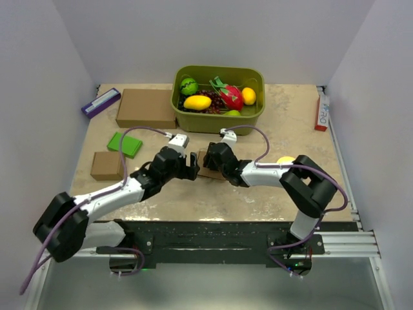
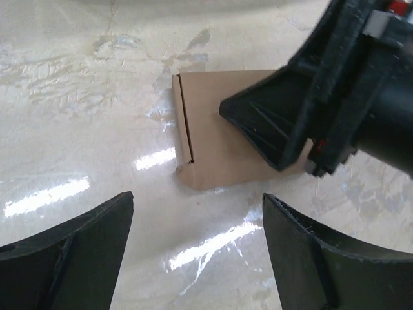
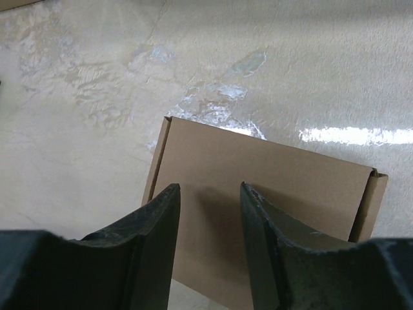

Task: Fold the paper box

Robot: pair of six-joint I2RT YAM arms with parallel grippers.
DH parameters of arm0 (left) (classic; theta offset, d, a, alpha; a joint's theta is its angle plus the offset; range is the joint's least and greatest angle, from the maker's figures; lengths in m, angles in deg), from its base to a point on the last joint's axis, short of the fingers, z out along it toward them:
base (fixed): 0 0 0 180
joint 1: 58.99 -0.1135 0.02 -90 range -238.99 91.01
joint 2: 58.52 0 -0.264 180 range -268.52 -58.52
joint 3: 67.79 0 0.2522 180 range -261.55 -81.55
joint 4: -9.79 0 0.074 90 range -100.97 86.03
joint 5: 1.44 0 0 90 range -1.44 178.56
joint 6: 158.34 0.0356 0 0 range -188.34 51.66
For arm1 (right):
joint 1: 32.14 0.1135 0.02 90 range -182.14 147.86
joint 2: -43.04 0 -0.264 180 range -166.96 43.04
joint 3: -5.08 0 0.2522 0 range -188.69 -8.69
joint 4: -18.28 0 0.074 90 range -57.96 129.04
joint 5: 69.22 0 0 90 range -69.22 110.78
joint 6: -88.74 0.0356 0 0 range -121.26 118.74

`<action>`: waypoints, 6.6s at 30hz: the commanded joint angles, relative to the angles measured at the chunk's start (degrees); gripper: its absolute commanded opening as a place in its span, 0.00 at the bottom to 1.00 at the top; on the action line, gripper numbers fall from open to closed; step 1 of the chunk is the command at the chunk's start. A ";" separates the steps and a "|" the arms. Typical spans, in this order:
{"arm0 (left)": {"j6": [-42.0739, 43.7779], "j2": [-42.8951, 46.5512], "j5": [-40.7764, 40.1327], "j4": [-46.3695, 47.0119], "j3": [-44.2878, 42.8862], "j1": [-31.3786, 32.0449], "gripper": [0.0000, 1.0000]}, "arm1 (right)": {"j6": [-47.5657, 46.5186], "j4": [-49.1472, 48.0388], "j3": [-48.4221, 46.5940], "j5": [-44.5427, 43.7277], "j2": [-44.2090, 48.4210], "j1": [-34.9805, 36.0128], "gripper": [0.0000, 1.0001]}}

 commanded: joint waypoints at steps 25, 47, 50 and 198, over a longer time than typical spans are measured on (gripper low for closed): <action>-7.66 -15.79 21.71 11.71 -7.30 -11.78 0.88 | -3.20 3.44 18.77 23.48 19.55 -17.51 0.69; -8.36 -15.53 24.17 12.05 -7.39 -12.31 0.88 | 1.64 -12.38 27.03 34.46 11.81 -25.77 0.02; -8.71 -16.14 25.14 13.19 -7.13 -12.22 0.88 | 2.34 -14.31 28.00 36.66 10.93 -27.17 0.00; 14.75 0.65 32.87 -15.63 -12.84 -21.81 0.80 | -33.89 55.73 -23.78 10.13 16.89 4.29 0.86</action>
